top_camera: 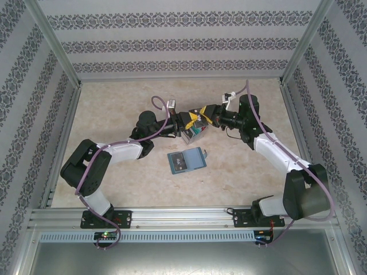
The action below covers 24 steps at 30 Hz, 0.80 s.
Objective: Put the credit cards into the card holder
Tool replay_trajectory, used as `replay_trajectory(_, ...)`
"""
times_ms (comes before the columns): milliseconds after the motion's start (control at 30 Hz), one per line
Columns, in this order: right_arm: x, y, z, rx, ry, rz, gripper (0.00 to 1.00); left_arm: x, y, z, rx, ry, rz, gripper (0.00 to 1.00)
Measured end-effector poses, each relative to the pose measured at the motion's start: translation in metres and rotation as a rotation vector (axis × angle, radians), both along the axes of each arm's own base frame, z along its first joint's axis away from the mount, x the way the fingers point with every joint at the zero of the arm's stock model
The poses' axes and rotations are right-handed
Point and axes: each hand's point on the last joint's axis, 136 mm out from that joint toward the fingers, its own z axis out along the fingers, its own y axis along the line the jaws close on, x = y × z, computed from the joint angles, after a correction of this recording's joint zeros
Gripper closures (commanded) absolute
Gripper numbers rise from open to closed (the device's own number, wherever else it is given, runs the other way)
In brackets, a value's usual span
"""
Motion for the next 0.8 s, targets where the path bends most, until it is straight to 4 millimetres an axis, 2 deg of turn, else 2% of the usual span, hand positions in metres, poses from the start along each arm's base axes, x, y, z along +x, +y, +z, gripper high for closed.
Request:
replay_trajectory(467, -0.007, 0.005, 0.002, 0.016, 0.011, 0.049, 0.72, 0.002, 0.001, 0.0, 0.0, -0.001, 0.005, 0.94)
replay_trajectory(800, -0.018, 0.006, 0.002, 0.015, 0.021, 0.069, 0.78, 0.002, 0.001, 0.0, 0.011, -0.025, 0.007, 0.93)
